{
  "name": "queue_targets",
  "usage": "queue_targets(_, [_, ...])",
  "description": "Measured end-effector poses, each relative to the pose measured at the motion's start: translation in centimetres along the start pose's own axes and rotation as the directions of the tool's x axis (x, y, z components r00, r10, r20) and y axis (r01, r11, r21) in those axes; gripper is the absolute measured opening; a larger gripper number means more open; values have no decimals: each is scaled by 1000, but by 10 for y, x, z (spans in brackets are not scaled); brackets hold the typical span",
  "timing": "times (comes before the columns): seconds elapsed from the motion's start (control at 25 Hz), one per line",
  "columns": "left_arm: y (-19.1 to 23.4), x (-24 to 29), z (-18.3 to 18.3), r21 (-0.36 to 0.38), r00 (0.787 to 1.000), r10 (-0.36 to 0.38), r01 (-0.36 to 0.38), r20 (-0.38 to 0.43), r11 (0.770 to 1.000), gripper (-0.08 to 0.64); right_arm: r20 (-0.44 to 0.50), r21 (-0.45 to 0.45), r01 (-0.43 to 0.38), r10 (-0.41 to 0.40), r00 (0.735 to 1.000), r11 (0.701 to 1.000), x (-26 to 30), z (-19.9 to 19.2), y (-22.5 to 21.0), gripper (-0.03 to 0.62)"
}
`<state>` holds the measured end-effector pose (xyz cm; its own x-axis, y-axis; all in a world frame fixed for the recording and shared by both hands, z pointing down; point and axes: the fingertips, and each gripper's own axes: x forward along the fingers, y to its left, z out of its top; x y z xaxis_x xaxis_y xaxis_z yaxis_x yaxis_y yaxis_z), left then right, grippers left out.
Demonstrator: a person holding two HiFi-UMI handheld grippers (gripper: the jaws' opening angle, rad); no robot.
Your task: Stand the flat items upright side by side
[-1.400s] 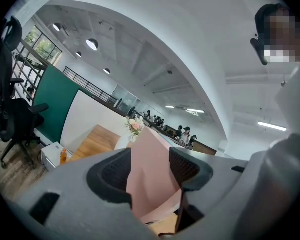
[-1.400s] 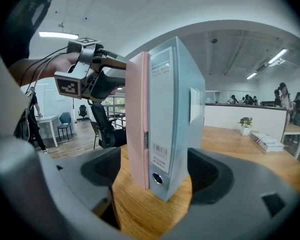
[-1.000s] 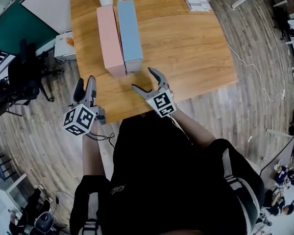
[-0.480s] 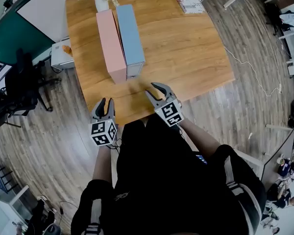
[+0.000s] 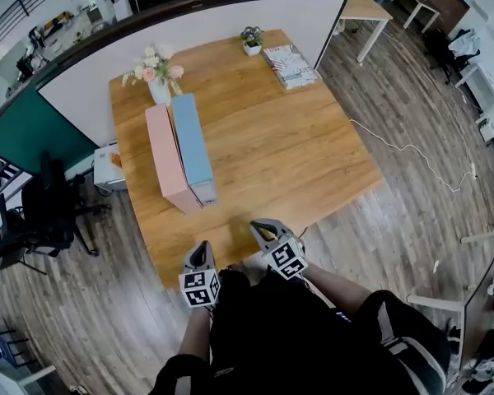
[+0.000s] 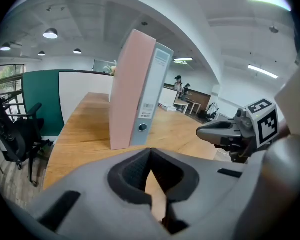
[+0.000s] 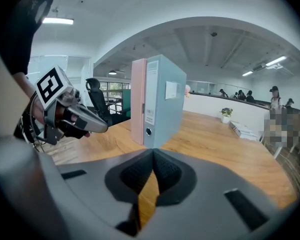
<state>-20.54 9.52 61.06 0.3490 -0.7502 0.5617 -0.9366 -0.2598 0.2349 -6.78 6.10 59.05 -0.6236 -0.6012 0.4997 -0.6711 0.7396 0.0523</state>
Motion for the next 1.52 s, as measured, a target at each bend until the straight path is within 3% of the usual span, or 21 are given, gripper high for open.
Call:
queue_targets(0.24, [-77, 26, 5, 25, 999, -32, 31, 28, 999, 5, 36, -21, 34, -33, 999, 999, -47, -13, -41, 6])
queue_targets(0.4, [-124, 23, 12, 42, 995, -12, 8, 99, 999, 5, 68, 50, 34, -38, 997, 998, -92, -27, -55, 5])
queue_targets(0.56, [-148, 10, 54, 90, 976, 13, -34, 218, 995, 5, 132, 70, 64, -73, 989, 996, -123, -17, -79, 5])
queue_targets(0.72, [-163, -13, 112, 132, 941, 33, -83, 337, 988, 5, 230, 54, 92, -102, 968, 994, -143, 25, -102, 5])
queue_targets(0.88, [-171, -38, 158, 181, 907, 39, -125, 419, 976, 5, 327, 50, 115, -125, 937, 992, -161, 73, -116, 5])
queue_targets(1.12, [-157, -76, 205, 166, 860, 70, -176, 505, 970, 5, 432, 37, 149, -150, 889, 988, -182, 134, -117, 5])
queue_targets(1.52, [-134, -80, 225, 149, 848, 46, -146, 528, 978, 5, 480, 82, 206, -220, 849, 975, -178, 172, -106, 5])
